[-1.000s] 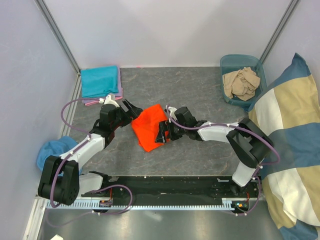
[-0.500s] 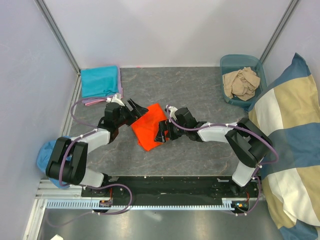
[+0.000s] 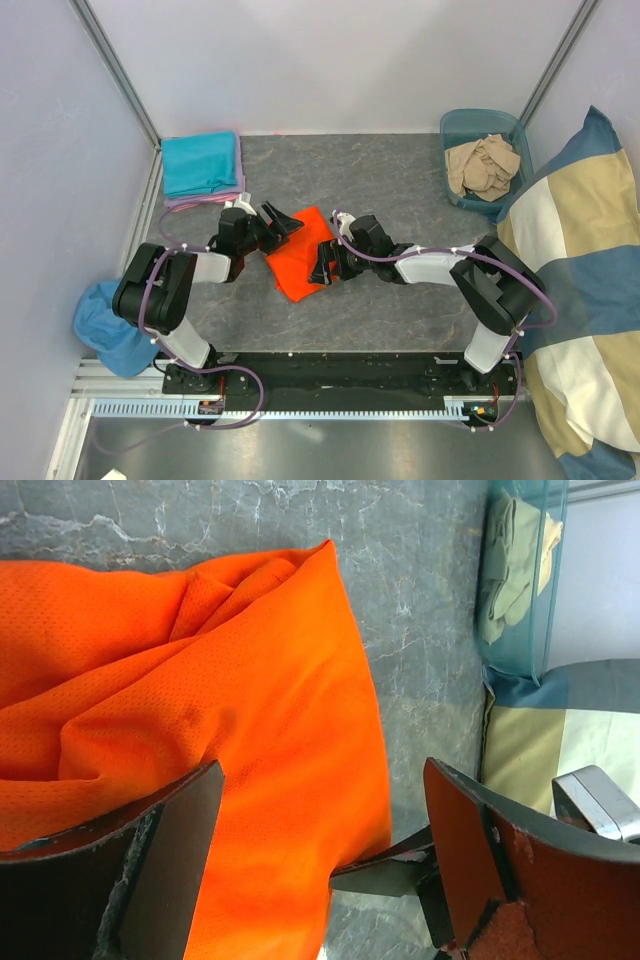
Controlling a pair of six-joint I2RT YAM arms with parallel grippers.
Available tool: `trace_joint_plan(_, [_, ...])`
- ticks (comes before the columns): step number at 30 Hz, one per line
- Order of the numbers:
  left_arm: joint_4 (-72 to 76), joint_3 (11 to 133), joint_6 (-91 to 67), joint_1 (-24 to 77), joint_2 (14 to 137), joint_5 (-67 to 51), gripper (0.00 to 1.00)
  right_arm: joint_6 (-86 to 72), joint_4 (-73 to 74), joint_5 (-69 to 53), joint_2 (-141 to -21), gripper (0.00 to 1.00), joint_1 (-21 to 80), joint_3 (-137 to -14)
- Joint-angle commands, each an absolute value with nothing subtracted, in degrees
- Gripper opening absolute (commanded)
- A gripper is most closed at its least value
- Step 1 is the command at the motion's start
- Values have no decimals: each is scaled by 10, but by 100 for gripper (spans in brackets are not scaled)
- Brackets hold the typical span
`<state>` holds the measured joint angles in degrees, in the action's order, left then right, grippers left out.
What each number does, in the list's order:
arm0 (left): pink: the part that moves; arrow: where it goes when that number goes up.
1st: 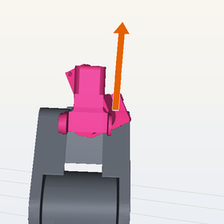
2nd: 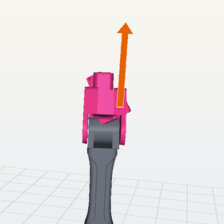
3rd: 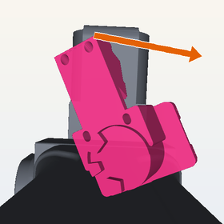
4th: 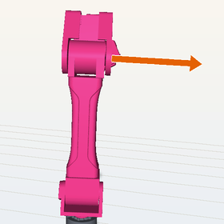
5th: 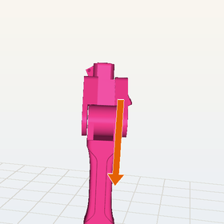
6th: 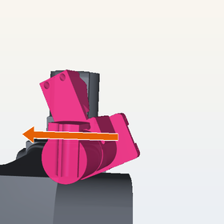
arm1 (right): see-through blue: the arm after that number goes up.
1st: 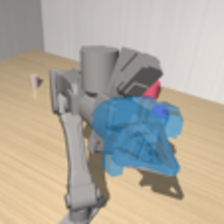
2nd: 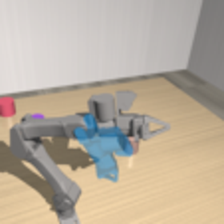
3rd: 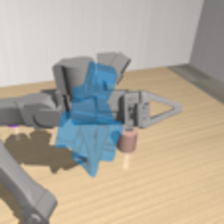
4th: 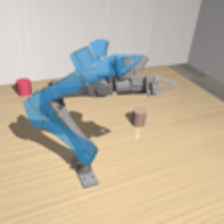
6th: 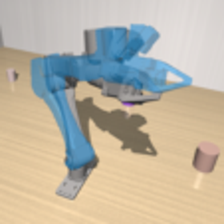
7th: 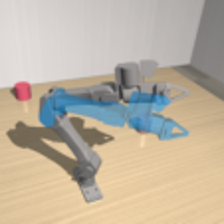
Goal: Fold and stack the t-shirts
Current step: Smooth out wrinkles on the folded tshirt
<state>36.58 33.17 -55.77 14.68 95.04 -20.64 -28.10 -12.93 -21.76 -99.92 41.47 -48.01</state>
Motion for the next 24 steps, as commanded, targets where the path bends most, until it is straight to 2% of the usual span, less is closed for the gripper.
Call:
trace_joint_plan(1, [399, 355, -550, 136, 962, -186, 89, -277, -102, -194, -1000, 98, 416, -463])
trace_joint_plan(18, [379, 361, -503, 51, 991, -142, 89, -262, -69, -180, -981, 98, 416, -459])
trace_joint_plan(24, [373, 366, -507, 20, 960, -152, 89, -263, -69, -183, -980, 98, 416, -456])
